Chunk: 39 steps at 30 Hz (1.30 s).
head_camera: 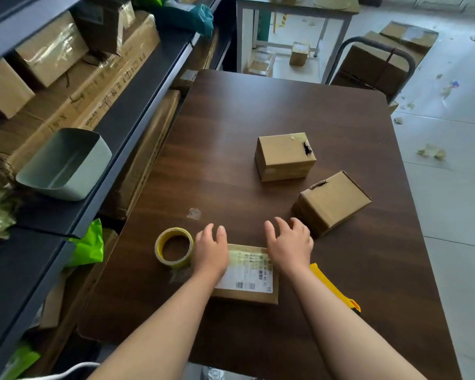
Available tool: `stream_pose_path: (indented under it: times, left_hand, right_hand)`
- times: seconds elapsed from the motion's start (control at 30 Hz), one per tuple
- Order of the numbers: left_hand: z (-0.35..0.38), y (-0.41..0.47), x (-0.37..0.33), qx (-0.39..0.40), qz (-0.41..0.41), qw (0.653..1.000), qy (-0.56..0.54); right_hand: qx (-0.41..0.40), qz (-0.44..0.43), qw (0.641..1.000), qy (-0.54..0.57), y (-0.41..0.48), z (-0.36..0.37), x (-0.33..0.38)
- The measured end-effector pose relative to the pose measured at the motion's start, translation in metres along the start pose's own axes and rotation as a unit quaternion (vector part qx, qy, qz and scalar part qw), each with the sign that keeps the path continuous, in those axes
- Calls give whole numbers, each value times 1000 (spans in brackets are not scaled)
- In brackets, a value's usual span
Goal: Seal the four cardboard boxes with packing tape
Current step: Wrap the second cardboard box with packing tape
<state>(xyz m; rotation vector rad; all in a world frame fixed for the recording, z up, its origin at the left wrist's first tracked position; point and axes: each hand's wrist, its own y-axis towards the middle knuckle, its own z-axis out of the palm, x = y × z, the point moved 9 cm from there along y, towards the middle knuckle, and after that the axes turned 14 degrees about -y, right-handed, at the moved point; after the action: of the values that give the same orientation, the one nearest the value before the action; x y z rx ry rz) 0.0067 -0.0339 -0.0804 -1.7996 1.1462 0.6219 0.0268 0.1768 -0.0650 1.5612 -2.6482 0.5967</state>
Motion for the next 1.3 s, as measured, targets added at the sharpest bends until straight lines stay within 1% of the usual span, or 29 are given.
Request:
stream_pose_path:
  times: [0.03,0.1,0.13,0.2,0.23,0.33,0.4,0.47,0.5,0.57,0.67,0.73,0.83,0.9,0.93,0.97,1.07,1.1,1.13,1.17,1.2,1.23,1.27,1.3]
  left_hand:
    - [3,1,-14,-8,48,999,26]
    - [18,4,-31,-7,123,984,125]
    - [26,8,-33,0,144,973,178]
    - [37,14,-24,16,151,955,256]
    - [39,16,-20,23,149,950,273]
    - [40,20,-13,45,146,949,274]
    - [38,19,-15,61,165,947,269]
    - [38,18,-17,89,185,942,266]
    - [38,18,-16,99,192,941,262]
    - [32,20,-11,89,188,948,238]
    - [20,22,1,46,142,979,136]
    - [23,26,7,64,108,990,61]
    - [30,30,11,122,67,990,-21]
    - [30,30,15,135,57,987,-58]
    - [29,28,18,136,50,986,-81]
    - [29,26,19,137,41,984,-104]
    - [31,23,26,138,7,978,-154]
    - [31,21,26,133,-2,976,-172]
    - [30,18,26,128,-13,974,-188]
    - [30,14,28,122,-26,972,-201]
    - [29,11,30,111,-41,971,-206]
    - [27,8,31,92,-55,972,-210]
    - [24,5,34,65,-69,973,-210]
    - [21,2,39,34,-86,973,-213]
  right_hand:
    - [-8,-20,1000,-8,0,1,12]
    - [0,-61,997,-39,-1,12,38]
    - [11,-75,995,-65,-1,21,46]
    - [25,-76,991,-106,0,36,49]
    - [19,-72,991,-111,1,40,50]
    - [-10,-78,993,-88,4,40,50]
    - [5,-95,993,-69,3,43,39]
    - [45,-105,993,-15,6,52,19]
    - [70,-109,991,39,7,57,12]
    - [118,-107,974,164,8,65,8]
    - [163,-55,929,327,5,72,6]
    - [176,-36,907,381,5,75,1]
    - [179,-29,885,428,3,78,-1]
    - [204,-15,854,479,1,82,2]
    - [210,-11,842,497,2,83,3]
    - [213,-11,838,502,4,85,2]
    - [232,-22,843,485,8,89,5]
    - [229,-23,850,474,10,88,5]
    - [212,-24,864,455,12,84,5]
    - [177,-30,893,413,15,75,4]
    - [120,-38,931,343,20,63,2]
    - [44,-37,963,262,24,47,-1]
    - [-25,-34,976,216,22,29,-4]
    - [-68,-27,973,221,19,15,-7]
